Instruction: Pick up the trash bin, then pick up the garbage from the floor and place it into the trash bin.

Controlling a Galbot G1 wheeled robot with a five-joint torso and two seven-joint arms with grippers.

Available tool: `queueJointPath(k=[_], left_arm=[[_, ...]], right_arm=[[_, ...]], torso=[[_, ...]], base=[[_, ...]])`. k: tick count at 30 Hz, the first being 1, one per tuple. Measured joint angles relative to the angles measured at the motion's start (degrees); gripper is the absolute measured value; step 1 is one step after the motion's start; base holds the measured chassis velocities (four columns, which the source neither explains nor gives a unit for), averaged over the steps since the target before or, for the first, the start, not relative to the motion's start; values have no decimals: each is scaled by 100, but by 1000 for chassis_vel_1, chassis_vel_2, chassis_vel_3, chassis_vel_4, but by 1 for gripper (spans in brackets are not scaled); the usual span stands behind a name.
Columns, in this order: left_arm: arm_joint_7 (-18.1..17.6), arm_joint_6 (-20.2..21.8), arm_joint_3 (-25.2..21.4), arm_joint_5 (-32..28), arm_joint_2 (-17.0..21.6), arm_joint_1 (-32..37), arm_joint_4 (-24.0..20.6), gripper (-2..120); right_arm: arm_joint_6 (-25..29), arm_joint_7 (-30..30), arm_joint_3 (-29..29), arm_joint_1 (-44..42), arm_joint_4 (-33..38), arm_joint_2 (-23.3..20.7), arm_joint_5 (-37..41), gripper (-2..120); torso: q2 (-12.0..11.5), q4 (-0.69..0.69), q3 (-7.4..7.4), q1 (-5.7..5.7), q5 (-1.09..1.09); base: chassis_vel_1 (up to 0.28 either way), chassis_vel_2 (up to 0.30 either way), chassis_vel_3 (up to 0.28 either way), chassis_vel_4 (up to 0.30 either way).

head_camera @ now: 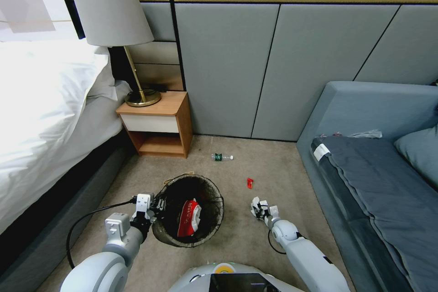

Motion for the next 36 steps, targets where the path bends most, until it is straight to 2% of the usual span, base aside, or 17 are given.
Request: queueJointPath(k=[9, 14, 16, 17, 20, 21, 24, 28, 30, 32, 35, 36], left_arm=[[0, 0, 5, -27, 15, -25, 0, 7], [1, 0, 5, -71, 60, -54, 0, 7], [1, 0, 5, -88, 76, -76, 0, 7], [1, 0, 5, -88, 76, -76, 0, 7], [1, 8, 10, -124, 96, -100, 0, 6], [1, 8, 10, -124, 96, -100, 0, 6], [0, 17, 23, -140, 108, -113, 0, 6], [0, 21, 35, -144, 122, -114, 0, 6], [-1, 24, 36, -154, 146, -118, 0, 6], [-1, 26, 37, -157, 152, -118, 0, 7], [-3, 45, 60, -166, 173, -85, 0, 6], [-3, 45, 60, -166, 173, -85, 0, 6]], right_arm=[[-4, -41, 145, -118, 314, -133, -35, 0], [-3, -24, 379, -244, 897, -375, -55, 0], [-21, 55, 491, -356, 1416, -593, -14, 0], [-21, 55, 491, -356, 1416, -593, -14, 0], [-176, 219, 648, -578, 2530, -912, 267, 0], [-176, 219, 648, -578, 2530, -912, 267, 0], [-273, 294, 785, -746, 3502, -1148, 384, 0], [-358, 353, 821, -813, 4006, -1249, 483, 0], [-487, 423, 823, -829, 4544, -1355, 650, 0], [-520, 436, 822, -825, 4677, -1386, 704, 0], [-725, 527, 772, -683, 5443, -1639, 1183, 0], [-725, 527, 772, -683, 5443, -1639, 1183, 0]], torso=[[0, -1, 0, 0, -1], [0, 0, 0, 0, -1], [0, -1, 0, 0, -1], [0, -1, 0, 0, -1], [0, 0, 0, 0, -1], [0, 0, 0, 0, -1], [0, 0, 0, 0, 0], [0, 0, 0, 0, -1], [0, 0, 0, 0, -1], [0, 0, 0, 0, -2], [0, 0, 0, 0, -2], [0, 0, 0, 0, -2]], base=[[0, 0, 0, 0], [0, 0, 0, 0], [0, 0, 0, 0], [0, 0, 0, 0], [0, 0, 0, 0], [0, 0, 0, 0], [0, 0, 0, 0], [0, 0, 0, 0], [0, 0, 0, 0], [0, 0, 0, 0], [0, 0, 0, 0], [0, 0, 0, 0]])
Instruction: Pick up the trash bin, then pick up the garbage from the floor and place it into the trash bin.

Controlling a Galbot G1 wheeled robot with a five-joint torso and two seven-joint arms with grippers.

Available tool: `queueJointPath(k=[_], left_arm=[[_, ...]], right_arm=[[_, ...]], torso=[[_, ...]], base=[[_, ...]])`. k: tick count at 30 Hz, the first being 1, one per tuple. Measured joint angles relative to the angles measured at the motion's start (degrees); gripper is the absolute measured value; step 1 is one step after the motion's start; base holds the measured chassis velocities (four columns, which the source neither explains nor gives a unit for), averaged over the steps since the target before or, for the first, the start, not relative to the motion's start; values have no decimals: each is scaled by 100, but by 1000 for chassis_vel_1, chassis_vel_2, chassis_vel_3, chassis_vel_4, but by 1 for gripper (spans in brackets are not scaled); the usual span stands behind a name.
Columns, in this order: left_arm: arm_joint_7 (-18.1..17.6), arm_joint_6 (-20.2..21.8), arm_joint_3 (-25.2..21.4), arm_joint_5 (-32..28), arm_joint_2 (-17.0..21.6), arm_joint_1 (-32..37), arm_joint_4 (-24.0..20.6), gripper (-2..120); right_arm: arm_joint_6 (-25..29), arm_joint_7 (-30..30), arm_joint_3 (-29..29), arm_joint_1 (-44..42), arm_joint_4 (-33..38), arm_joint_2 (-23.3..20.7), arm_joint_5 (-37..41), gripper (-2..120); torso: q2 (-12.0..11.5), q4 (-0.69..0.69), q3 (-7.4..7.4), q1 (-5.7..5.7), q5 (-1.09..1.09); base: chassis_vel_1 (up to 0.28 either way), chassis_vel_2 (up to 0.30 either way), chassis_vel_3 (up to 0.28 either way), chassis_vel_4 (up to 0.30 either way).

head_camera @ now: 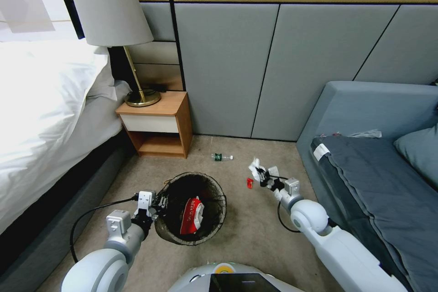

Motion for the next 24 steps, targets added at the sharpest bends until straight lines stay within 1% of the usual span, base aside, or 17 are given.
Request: queueJointPath(k=[3, 4, 8, 15, 16, 17, 19, 20, 22, 24], left_arm=[[-3, 21, 18, -14, -8, 4, 0, 6], [-3, 21, 18, -14, -8, 4, 0, 6], [-3, 45, 45, -22, -12, 2, 0, 6], [-5, 60, 46, -22, -10, 9, 0, 6], [-5, 67, 58, -21, -5, 11, 0, 6], [-5, 67, 58, -21, -5, 11, 0, 6], [-5, 76, 72, -20, -2, 5, 0, 6], [-5, 76, 72, -20, -2, 5, 0, 6], [-6, 100, 74, -19, 0, 3, 0, 6], [-7, 107, 74, -19, 4, 2, 0, 6]], right_arm=[[-184, 34, -175, 415, 460, -253, 654, 0], [-184, 34, -175, 415, 460, -253, 654, 0], [-313, 28, -475, 875, 697, -424, 1166, 0], [-351, 3, -718, 1156, 832, -533, 1389, 0], [-402, -7, -911, 1361, 965, -590, 1609, 0], [-402, -7, -911, 1361, 965, -590, 1609, 0], [-479, -7, -1122, 1540, 1091, -621, 1832, 0], [-479, -7, -1122, 1540, 1091, -621, 1832, 0], [-530, -47, -1427, 1743, 1248, -662, 2000, 0], [-542, -58, -1518, 1799, 1279, -669, 2038, 0]], torso=[[0, 1, 0, 0, 1], [0, 1, 0, 0, 1], [0, 0, 0, 0, 1], [0, 0, 0, 0, 1], [0, 0, 0, 0, 1], [0, 0, 0, 0, 1], [0, -1, 0, 0, 1], [0, -1, 0, 0, 1], [0, 0, 0, 0, 1], [0, 0, 0, 0, 1]], base=[[0, 0, 0, 0], [0, 0, 0, 0], [0, 0, 0, 0], [0, 0, 0, 0], [0, 0, 0, 0], [0, 0, 0, 0], [0, 0, 0, 0], [0, 0, 0, 0], [0, 0, 0, 0], [0, 0, 0, 0]])
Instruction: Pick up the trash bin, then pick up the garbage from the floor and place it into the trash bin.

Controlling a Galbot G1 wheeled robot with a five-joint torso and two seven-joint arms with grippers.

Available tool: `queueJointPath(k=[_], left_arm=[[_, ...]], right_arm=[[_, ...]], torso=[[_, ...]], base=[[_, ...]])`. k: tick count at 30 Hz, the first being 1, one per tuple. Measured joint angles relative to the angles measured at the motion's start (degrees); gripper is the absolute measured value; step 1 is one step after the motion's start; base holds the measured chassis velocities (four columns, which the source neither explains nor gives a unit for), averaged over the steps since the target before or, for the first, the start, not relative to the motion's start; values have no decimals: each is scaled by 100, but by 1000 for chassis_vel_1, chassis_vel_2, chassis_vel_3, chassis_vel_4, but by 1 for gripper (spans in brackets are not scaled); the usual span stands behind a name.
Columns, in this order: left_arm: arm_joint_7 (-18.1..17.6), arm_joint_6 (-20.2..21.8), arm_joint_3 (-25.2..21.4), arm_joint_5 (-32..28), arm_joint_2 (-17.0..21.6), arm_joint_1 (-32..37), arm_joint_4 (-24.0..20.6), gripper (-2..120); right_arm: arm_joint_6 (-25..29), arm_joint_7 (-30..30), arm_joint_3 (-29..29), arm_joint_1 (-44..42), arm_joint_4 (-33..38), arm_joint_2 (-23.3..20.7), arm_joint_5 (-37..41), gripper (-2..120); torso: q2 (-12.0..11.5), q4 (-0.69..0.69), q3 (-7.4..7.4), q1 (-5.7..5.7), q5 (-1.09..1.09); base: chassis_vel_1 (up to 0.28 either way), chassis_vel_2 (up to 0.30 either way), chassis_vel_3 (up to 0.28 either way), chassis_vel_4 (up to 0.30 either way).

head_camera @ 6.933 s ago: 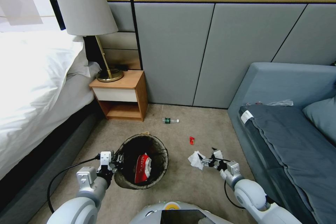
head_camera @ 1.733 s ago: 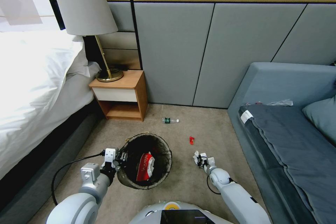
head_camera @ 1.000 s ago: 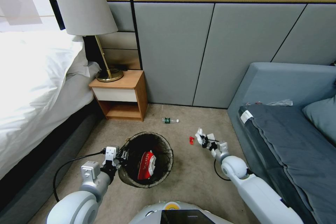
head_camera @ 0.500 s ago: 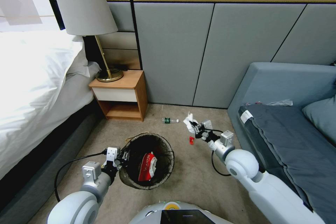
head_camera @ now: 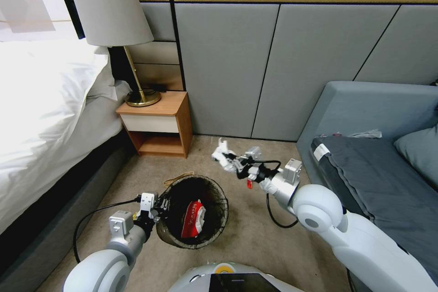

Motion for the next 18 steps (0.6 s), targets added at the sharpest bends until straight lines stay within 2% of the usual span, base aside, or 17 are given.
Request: queueJointPath(k=[3, 10, 16, 18], left_arm=[[-1, 25, 17, 1, 1, -32, 0, 6], [-1, 51, 22, 2, 12, -43, 0, 6], [-3, 72, 13, -11, 16, -78, 0, 6], [-3, 75, 13, -17, 21, -87, 0, 6]], right_arm=[[-69, -15, -482, 309, 73, -16, 94, 0], [-87, -24, -1158, 889, 84, -114, 185, 0], [-164, 129, -1990, 1644, 70, -24, 285, 0], [-191, 141, -2080, 1724, 50, -12, 300, 0]], torso=[[0, 1, 0, 0, 0], [0, -1, 0, 0, 0], [0, 1, 0, 0, 0], [0, 1, 0, 0, -1]], base=[[0, 0, 0, 0], [0, 0, 0, 0], [0, 0, 0, 0], [0, 0, 0, 0]])
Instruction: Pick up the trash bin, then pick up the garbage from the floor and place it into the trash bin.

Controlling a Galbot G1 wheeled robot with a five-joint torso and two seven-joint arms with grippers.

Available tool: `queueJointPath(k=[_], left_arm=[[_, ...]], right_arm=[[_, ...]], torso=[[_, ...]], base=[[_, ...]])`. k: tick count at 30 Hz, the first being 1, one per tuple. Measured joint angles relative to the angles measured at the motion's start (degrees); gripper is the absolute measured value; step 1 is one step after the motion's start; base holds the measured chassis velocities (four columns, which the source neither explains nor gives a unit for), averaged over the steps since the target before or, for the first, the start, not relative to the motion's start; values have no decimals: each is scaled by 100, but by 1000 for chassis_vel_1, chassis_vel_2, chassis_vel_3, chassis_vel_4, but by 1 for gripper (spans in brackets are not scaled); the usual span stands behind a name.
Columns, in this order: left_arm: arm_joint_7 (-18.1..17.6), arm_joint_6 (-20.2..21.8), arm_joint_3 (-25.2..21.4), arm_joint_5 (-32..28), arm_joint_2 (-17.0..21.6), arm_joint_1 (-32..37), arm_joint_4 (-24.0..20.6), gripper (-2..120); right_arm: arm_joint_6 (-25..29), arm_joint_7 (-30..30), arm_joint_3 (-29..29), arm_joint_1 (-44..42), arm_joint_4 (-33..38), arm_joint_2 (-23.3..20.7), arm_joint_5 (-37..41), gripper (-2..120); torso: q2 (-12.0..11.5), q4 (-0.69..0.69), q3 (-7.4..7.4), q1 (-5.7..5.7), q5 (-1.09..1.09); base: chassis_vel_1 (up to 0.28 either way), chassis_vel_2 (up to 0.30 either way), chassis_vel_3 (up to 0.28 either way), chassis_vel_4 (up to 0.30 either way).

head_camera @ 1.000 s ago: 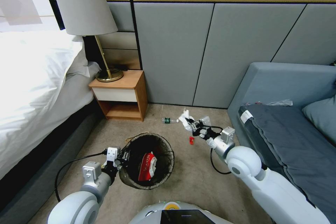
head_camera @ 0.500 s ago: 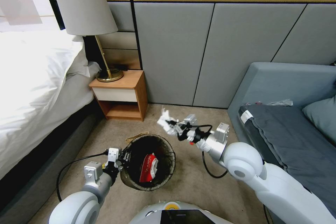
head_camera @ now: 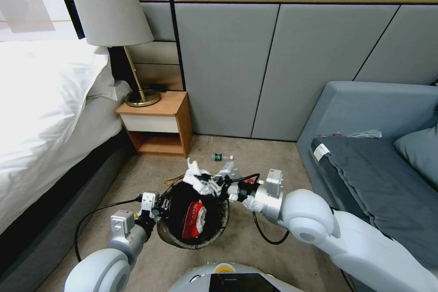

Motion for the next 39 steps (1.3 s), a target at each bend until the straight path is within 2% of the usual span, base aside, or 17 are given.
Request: queueJointPath(k=[12, 16, 18, 21, 22, 24, 26, 28, 31, 33, 34, 37, 39], left_arm=[[-10, 19, -26, -64, 22, -34, 0, 6], [-13, 19, -28, -80, 35, -49, 0, 6], [-14, 19, -32, -86, 47, -52, 0, 6], [-14, 19, -36, -90, 53, -53, 0, 6], [-15, 19, -40, -97, 61, -55, 0, 6], [-15, 19, -44, -102, 68, -56, 0, 6], [-18, 19, -55, -116, 83, -60, 0, 6], [-19, 19, -60, -122, 90, -63, 0, 6], [-20, 19, -64, -135, 98, -71, 0, 6], [-21, 19, -65, -138, 98, -73, 0, 6], [-21, 19, -65, -140, 97, -78, 0, 6], [-21, 19, -63, -140, 93, -85, 0, 6], [-21, 19, -56, -140, 85, -91, 0, 6]], right_arm=[[-193, 107, -172, 79, -210, -31, -49, 0], [-248, 109, -170, 110, -222, -61, -53, 11], [-278, 119, -169, 127, -219, -73, -55, 21], [-286, 124, -169, 133, -216, -79, -56, 25], [-293, 132, -170, 141, -210, -87, -58, 36], [-296, 141, -173, 148, -203, -95, -61, 39], [-304, 163, -187, 159, -182, -109, -67, 52], [-310, 176, -193, 161, -170, -116, -68, 56], [-319, 220, -206, 159, -143, -154, -88, 71], [-318, 226, -206, 151, -143, -166, -114, 75], [-309, 228, -206, 133, -148, -181, -168, 81], [-302, 232, -206, 115, -158, -189, -208, 87], [-299, 241, -205, 108, -160, -194, -222, 97]], torso=[[0, -1, 0, 0, 1], [0, -1, 0, 0, 1], [0, -1, 0, 0, 1], [0, -1, 0, 0, 1], [0, -1, 0, 0, 1], [0, -1, 0, 0, 1], [0, -1, 0, 0, 1], [0, -1, 0, 0, 1], [0, -1, 0, 0, 1], [0, -1, 0, 0, 1], [0, -1, 0, 0, 1], [0, -1, 0, 0, 1], [0, -1, 0, 0, 1]], base=[[0, 0, 0, 0], [0, 0, 0, 0], [0, 0, 0, 0], [0, 0, 0, 0], [0, 0, 0, 0], [0, 0, 0, 0], [0, 0, 0, 0], [0, 0, 0, 0], [0, 0, 0, 0], [0, 0, 0, 0], [0, 0, 0, 0], [0, 0, 0, 0], [0, 0, 0, 0]])
